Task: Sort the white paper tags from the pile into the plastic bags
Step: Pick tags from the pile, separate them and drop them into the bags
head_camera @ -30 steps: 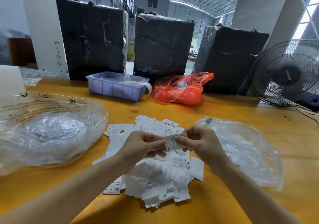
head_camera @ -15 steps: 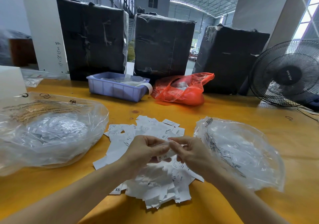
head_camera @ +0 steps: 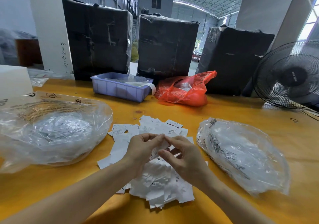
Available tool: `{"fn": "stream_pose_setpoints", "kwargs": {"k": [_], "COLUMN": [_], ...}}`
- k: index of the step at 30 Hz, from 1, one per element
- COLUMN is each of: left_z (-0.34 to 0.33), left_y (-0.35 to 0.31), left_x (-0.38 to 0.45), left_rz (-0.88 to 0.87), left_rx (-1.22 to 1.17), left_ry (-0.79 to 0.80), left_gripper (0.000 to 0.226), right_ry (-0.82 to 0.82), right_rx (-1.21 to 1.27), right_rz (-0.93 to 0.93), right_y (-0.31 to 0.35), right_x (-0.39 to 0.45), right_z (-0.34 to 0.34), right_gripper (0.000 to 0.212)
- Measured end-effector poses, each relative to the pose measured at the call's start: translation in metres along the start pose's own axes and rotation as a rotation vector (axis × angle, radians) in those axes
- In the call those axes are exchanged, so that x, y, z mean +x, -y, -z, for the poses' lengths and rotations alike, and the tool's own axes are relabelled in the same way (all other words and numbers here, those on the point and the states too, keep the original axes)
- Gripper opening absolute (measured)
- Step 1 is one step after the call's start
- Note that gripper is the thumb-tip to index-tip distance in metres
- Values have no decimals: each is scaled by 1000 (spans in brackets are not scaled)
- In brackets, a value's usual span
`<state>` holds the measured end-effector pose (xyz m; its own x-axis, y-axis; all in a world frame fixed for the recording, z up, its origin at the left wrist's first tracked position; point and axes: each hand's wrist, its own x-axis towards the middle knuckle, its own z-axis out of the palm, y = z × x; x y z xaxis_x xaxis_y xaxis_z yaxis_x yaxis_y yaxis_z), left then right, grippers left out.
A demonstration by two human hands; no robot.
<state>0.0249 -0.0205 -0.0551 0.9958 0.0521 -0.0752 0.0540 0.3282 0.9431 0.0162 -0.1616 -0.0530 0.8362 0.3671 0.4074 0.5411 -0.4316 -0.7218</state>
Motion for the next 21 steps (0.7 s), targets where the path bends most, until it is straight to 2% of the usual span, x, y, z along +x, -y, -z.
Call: {"fn": "stream_pose_setpoints", "kwargs": {"k": [5, 8, 11, 15, 19, 21], "left_z": [-2, -2, -4, -5, -1, 2], "left_y": [-5, -4, -4, -6, -8, -13], "left_x": [-1, -3, -4, -5, -3, 1], "left_rz": [31, 43, 59, 63, 83, 101], "left_rx": [-72, -65, -66, -151, -67, 28], "left_ry": [-52, -3, 28, 37, 78, 131], "left_gripper": [11, 11, 17, 28, 37, 38], "right_ry": [-180, -199, -198, -114, -150, -167], "right_rx": [100, 287, 441, 447, 434, 439], "right_rz": [-113, -176, -254, -255, -253, -287], "right_y": [0, 3, 2, 4, 4, 3], "right_x": [6, 6, 8, 7, 8, 8], "right_z": [0, 2, 8, 11, 10, 11], "right_gripper": [28, 10, 3, 23, 7, 12]}}
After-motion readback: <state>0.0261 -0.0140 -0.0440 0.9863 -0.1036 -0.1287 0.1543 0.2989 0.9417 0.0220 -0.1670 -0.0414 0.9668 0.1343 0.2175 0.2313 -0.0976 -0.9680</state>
